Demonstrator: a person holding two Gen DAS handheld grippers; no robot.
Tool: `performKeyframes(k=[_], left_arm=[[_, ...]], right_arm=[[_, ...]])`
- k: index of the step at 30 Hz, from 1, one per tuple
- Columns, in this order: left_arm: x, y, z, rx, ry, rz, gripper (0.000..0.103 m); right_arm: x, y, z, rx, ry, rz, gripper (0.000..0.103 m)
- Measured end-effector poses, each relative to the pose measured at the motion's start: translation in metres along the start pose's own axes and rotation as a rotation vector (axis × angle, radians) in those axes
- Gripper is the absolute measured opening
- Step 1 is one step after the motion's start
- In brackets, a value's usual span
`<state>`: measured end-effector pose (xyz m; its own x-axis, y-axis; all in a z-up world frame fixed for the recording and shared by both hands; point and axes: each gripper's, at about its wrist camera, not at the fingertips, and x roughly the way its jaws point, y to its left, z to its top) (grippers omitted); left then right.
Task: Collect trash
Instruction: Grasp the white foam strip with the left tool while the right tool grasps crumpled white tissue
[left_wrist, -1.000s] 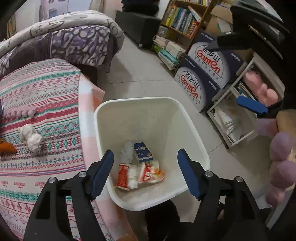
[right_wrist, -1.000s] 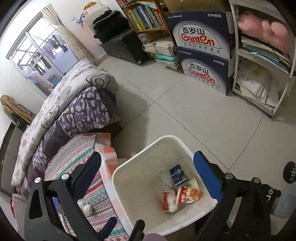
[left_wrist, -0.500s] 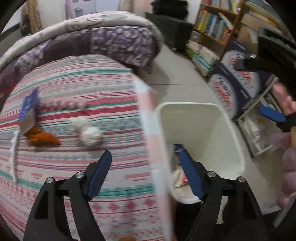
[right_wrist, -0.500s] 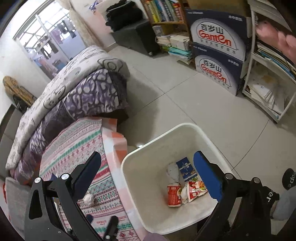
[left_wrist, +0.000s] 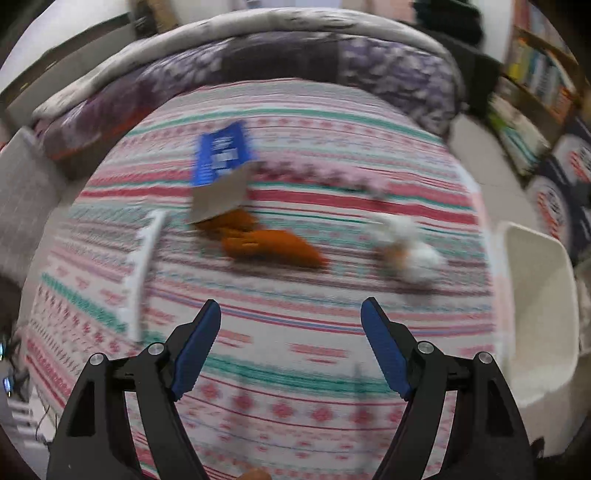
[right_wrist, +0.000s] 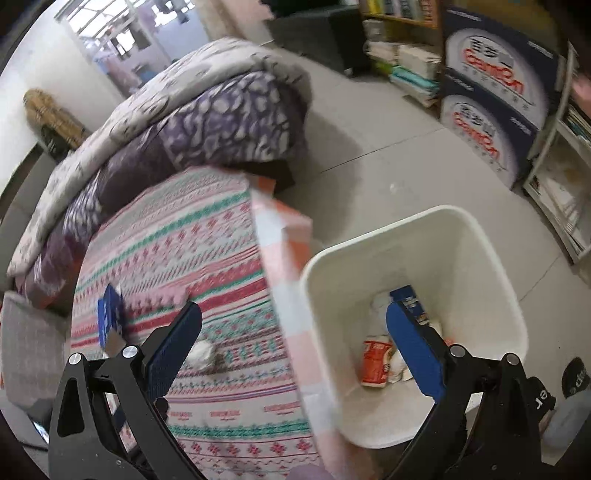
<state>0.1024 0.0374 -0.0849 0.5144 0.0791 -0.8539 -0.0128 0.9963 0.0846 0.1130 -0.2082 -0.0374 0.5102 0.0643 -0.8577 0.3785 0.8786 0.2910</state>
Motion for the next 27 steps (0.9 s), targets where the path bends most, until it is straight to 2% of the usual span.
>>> performKeyframes(k=[4,7,10,13,15,18,19,20,21,23,25,27], left_arm=[[0.007,0.040,0.008,-0.058,0.008,0.092,0.076],[0.019,0.071,0.014,-0.106,0.047,0.149,0.076],[0.041,0.103,0.016,-0.166,0.120,0.158,0.076],[0.054,0.120,0.015,-0.196,0.138,0.155,0.076],[0.063,0.127,0.014,-0.190,0.151,0.159,0.068],[0.070,0.136,0.013,-0.204,0.150,0.104,0.060],[0.070,0.136,0.014,-0.199,0.146,0.091,0.049],[0.070,0.136,0.015,-0.197,0.138,0.081,0.031],[0.069,0.136,0.016,-0.199,0.136,0.076,0.027],[0.069,0.140,0.018,-0.217,0.138,0.061,0.027],[0.069,0.146,0.019,-0.251,0.136,0.025,0.026],[0.066,0.156,0.019,-0.296,0.136,-0.026,0.026]], right_arm=[[0.012,0.027,-0.009,-0.062,0.031,0.008,0.096],[0.022,0.048,-0.015,-0.123,0.050,0.012,0.096],[0.033,0.065,-0.022,-0.180,0.071,0.010,0.096],[0.045,0.079,-0.029,-0.247,0.099,0.009,0.096],[0.055,0.088,-0.033,-0.303,0.126,0.004,0.096],[0.078,0.097,-0.041,-0.374,0.217,-0.001,0.096],[0.084,0.099,-0.043,-0.392,0.225,-0.012,0.096],[0.088,0.101,-0.046,-0.412,0.220,-0.030,0.096],[0.093,0.104,-0.049,-0.447,0.208,-0.055,0.095],[0.102,0.112,-0.055,-0.515,0.225,-0.076,0.085],[0.109,0.112,-0.057,-0.510,0.272,-0.057,0.066],[0.112,0.112,-0.057,-0.482,0.293,-0.045,0.063]])
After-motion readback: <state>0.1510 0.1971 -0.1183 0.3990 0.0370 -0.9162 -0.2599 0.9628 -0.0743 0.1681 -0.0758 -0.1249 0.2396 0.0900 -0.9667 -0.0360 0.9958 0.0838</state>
